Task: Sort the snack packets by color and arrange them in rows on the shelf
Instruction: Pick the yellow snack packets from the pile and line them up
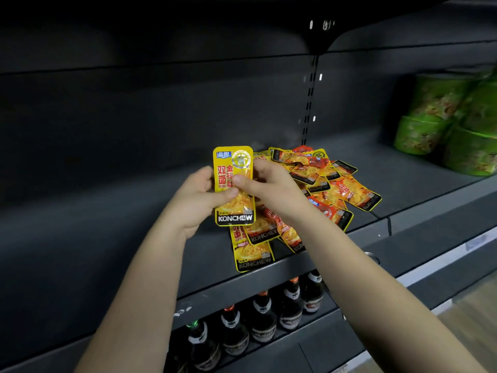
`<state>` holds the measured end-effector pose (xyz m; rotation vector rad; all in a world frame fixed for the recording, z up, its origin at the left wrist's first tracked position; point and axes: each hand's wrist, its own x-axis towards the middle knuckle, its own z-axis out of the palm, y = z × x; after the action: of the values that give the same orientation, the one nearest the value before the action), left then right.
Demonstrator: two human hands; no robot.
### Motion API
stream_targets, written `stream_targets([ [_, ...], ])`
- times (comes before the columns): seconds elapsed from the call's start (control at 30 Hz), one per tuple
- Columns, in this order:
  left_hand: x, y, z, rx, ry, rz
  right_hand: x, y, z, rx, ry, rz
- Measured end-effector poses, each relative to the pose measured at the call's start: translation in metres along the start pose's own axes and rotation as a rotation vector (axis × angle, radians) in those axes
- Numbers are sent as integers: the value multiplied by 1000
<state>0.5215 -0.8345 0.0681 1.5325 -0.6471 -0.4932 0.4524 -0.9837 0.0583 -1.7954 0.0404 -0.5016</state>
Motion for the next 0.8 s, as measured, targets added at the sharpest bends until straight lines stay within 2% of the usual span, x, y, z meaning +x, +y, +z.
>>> stream_targets([
  [0.1, -1, -2, 8, 11, 33, 18, -1, -2, -3, 70, -18, 11],
  [0.23, -1, -5, 8, 142, 65, 13, 1, 1, -8, 4, 10, -26],
  [0.27, -2, -5, 5, 273, 64, -4, 1, 2, -10, -38, 31, -43],
  [0.37, -10, -7, 1, 868, -4, -179, 4, 5, -16, -251, 101, -104],
  [0.43, -14, -12, 8, 1084, -34, -246, 5, 5, -20, -391, 130, -139],
  [0.6, -12, -25, 37, 1210, 12, -205, 4, 3, -26, -446, 141, -142],
  [0.8, -6, -31, 43, 1150, 101, -222, 6, 10, -28, -435, 130, -149],
])
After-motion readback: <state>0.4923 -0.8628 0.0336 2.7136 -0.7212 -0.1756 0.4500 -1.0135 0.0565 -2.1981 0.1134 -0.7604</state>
